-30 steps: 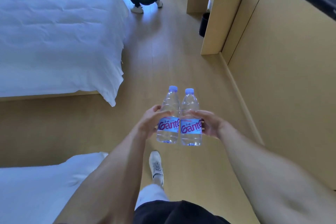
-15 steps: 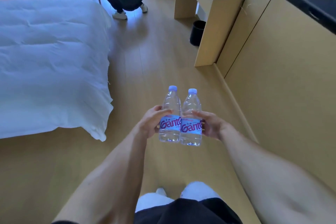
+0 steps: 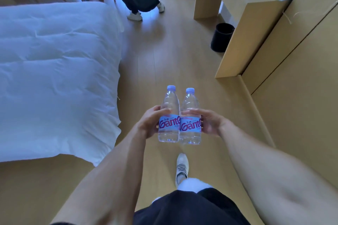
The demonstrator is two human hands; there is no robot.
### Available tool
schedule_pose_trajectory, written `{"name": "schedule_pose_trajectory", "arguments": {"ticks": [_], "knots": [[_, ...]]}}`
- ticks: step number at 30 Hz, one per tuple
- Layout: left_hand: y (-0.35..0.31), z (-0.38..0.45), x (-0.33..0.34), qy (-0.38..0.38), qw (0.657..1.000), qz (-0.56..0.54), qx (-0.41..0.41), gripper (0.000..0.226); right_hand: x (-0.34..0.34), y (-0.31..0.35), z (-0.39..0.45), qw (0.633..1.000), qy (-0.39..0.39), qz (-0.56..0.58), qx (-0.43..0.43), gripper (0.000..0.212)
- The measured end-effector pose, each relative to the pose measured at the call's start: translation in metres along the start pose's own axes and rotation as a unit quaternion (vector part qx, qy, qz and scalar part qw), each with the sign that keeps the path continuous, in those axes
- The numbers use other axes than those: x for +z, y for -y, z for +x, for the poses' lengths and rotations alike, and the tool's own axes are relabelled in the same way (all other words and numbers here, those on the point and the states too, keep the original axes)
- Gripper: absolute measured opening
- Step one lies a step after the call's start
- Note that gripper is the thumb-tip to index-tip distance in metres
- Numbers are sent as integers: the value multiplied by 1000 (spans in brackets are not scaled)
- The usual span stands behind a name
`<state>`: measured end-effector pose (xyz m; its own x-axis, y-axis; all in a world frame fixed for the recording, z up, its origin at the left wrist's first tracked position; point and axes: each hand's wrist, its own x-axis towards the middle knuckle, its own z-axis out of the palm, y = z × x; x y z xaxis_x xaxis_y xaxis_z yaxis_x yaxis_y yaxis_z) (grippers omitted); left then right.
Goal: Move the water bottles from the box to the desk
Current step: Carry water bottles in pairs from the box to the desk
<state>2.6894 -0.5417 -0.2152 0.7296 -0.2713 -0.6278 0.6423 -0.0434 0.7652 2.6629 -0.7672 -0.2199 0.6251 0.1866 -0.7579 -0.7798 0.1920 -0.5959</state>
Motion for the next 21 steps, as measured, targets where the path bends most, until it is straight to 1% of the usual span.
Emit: {"name": "schedule_pose_trajectory", "arguments": {"ticks": [4,9,13,14,18,21], "knots": [[-53,51,-8,-17,1000,-18,-2,29,-5,68,51,1000,13,4,15,59],[-112,109,-15,-32,999,-35,2,32,-9,144,98,999,27,-11,13,56],[-150,155,-20,-28,999,-40,1,33,-14,192,130,999,38,-22,-1,70],[-159,167,-21,-25,999,-40,0,35,-15,202,139,999,40,-24,-4,69],[-194,225,-28,-6,999,-42,0,40,-26,247,179,999,20,-18,-18,51],[-224,277,-34,13,999,-36,-6,41,-33,287,213,1000,-2,-14,-25,49]]}}
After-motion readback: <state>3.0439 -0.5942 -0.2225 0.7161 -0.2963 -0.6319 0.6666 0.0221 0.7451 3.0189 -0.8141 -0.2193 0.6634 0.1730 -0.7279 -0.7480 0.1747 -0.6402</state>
